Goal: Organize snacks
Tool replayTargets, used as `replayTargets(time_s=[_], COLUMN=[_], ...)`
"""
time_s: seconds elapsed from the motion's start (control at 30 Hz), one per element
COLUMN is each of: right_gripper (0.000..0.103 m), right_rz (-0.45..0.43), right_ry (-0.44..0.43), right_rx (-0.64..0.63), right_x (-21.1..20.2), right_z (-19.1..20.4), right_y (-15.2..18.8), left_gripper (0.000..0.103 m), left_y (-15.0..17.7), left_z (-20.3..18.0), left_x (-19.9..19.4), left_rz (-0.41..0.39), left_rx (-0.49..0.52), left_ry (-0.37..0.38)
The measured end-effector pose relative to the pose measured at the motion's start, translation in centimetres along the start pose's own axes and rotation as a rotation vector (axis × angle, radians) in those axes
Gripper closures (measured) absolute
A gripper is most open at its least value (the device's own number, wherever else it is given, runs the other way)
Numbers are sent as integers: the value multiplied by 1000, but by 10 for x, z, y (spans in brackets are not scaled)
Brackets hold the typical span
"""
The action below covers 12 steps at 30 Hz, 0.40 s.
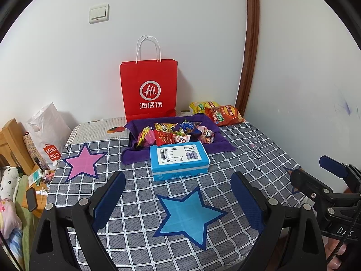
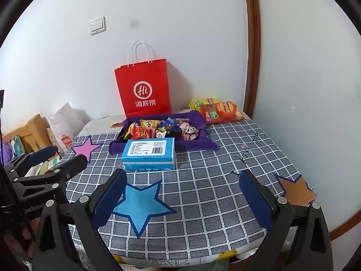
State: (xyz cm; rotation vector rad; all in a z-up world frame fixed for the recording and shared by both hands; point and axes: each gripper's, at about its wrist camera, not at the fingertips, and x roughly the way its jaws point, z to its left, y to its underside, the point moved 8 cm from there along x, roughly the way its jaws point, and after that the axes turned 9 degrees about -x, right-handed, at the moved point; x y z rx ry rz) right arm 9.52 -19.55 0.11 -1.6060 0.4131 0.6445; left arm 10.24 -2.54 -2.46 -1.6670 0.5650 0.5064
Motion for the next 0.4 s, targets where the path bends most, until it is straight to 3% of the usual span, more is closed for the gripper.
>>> replayTargets(time_s=[0.4], right_gripper=[4], right_rz=[-3], right_ry=[-6], right_rx=[5], right_x=[3], right_z=[-1], right_y=[1], left_gripper=[9], left_y=[-2], left_z=[3], left_x=[2], left_rz=[3], left_rx=[7], left_ry=[1])
